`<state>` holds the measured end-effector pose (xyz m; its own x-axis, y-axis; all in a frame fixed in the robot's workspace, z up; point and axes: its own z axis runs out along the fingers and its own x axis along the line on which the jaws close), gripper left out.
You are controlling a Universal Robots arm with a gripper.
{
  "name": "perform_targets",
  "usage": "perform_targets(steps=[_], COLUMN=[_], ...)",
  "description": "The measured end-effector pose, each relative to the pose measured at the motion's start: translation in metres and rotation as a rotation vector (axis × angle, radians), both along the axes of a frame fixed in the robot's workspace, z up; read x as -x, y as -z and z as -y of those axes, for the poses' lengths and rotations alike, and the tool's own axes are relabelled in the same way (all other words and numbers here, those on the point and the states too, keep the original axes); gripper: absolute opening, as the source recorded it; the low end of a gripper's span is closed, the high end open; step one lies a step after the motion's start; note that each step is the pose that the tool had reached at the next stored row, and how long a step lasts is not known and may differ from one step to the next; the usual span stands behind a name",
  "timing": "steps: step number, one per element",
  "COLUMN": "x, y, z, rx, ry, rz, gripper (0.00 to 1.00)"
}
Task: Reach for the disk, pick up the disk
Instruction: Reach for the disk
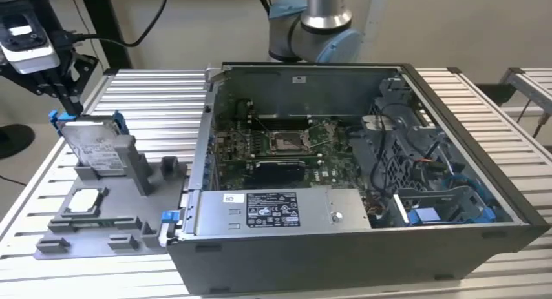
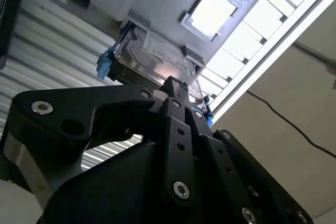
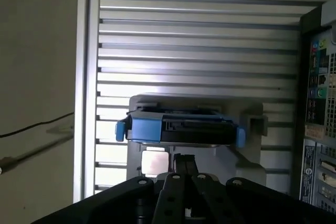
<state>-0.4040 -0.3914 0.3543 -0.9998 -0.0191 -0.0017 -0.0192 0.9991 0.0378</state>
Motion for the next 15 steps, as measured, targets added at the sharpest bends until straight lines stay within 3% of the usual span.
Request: perform_targets(steps=[7, 15], x=[0.017, 0.029], y=[0.0003, 0.0008], z=[-0.0038, -0.0135], rx=[0.0, 0.0], ry=[0.0, 0.0], rz=[0.0054, 0.0065], gripper=[0.0, 0.0])
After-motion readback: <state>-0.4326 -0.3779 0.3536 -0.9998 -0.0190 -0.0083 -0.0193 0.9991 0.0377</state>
